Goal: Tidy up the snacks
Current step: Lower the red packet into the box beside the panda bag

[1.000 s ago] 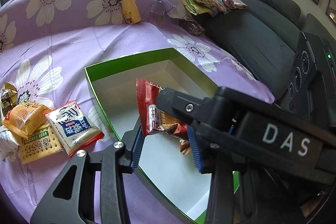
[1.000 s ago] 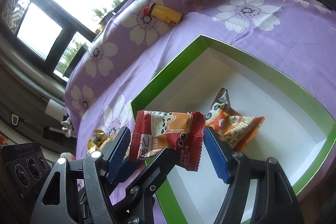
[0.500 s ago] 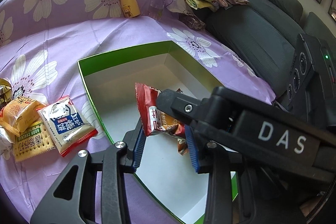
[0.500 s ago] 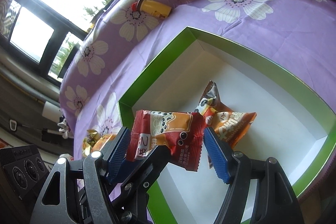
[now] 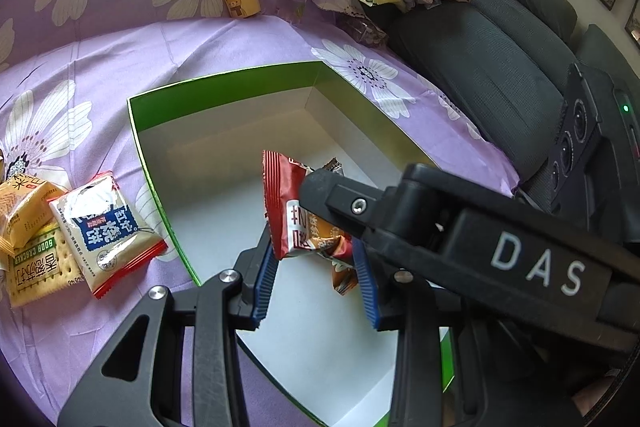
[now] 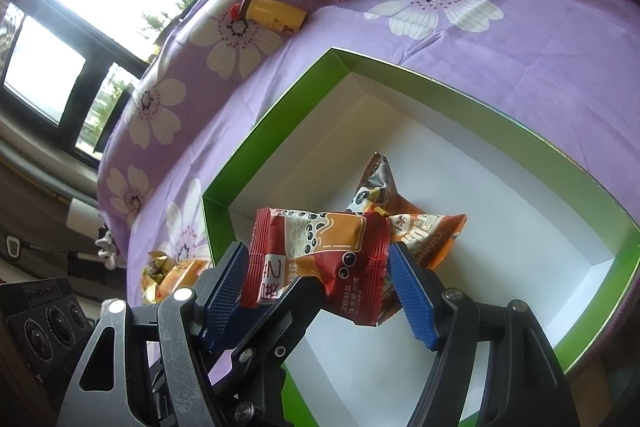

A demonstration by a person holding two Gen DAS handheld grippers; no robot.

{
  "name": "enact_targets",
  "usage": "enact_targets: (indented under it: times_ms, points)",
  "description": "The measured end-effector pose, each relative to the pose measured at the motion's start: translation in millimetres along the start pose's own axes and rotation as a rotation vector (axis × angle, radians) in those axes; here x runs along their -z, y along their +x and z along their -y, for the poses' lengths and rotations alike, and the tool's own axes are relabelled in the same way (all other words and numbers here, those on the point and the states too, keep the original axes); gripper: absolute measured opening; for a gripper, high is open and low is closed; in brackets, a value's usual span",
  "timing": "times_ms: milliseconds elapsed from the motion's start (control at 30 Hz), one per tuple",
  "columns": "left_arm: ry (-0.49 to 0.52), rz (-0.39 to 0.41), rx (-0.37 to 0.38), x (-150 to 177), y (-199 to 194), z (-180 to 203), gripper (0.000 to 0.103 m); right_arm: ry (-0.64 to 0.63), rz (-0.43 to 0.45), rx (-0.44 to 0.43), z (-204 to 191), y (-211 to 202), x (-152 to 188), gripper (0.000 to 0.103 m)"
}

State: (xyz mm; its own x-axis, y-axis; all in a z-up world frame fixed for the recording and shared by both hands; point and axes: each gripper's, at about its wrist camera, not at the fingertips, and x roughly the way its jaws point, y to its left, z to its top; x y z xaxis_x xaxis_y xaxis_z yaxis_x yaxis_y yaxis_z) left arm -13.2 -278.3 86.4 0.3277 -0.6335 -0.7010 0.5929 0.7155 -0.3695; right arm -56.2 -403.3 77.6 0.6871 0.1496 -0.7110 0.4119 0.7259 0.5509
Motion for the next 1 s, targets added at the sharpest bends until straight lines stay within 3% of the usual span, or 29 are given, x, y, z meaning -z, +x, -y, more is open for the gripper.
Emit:
enact_targets:
  times_ms: [500, 600, 733, 1000]
  points:
    - [-0.026, 0.004, 0.001, 1.8, -2.2, -1.9, 0.039, 0.006, 0.0, 0.006, 1.2, 1.2, -0.6, 0.074]
    - [-0.032, 0.023, 0.003, 2.7, -11.9, -5.9, 0.047, 0.0, 0.022, -0.006, 1.0, -3.5, -1.0, 0.074]
    - [-0.043, 0.062, -0.008, 3.9, -32.6, -13.0, 0.067, -0.026, 0.083, 0.011, -5.4, -13.7, 0.1, 0.077]
    - [-0.121, 0.15, -0.047, 17.5, -87.6, -52.6, 0.079, -0.088, 0.137, -0.016, -29.8, -22.2, 5.9, 0.078]
